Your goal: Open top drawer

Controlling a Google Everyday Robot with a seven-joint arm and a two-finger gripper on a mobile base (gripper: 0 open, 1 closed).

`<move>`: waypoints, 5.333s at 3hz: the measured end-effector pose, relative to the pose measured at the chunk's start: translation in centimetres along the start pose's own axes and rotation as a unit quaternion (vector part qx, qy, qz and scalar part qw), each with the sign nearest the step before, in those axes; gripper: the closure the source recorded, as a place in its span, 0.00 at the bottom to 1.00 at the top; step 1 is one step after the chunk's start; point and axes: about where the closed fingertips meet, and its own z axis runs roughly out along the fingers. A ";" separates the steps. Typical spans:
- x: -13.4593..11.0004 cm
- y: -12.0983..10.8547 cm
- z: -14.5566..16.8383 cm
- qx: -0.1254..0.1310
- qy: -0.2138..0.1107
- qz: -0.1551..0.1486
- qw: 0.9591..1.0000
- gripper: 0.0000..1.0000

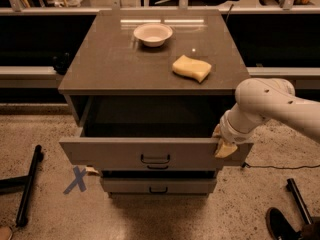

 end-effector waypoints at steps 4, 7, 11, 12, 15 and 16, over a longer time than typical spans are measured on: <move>0.5 3.2 -0.9 0.015 -0.006 0.028 0.999 0.63; 0.3 3.4 -0.7 0.010 -0.007 0.025 1.000 0.00; -3.4 8.7 -1.6 -0.039 -0.010 -0.041 0.998 0.70; -3.0 9.1 -1.9 -0.035 -0.012 -0.039 0.999 0.93; -3.1 9.3 -2.0 -0.035 -0.011 -0.041 0.999 0.46; -3.0 9.2 -2.2 -0.033 -0.011 -0.040 0.999 0.22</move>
Offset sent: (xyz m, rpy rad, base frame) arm -0.1598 -0.0393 0.0121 0.1098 -0.0939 -0.2903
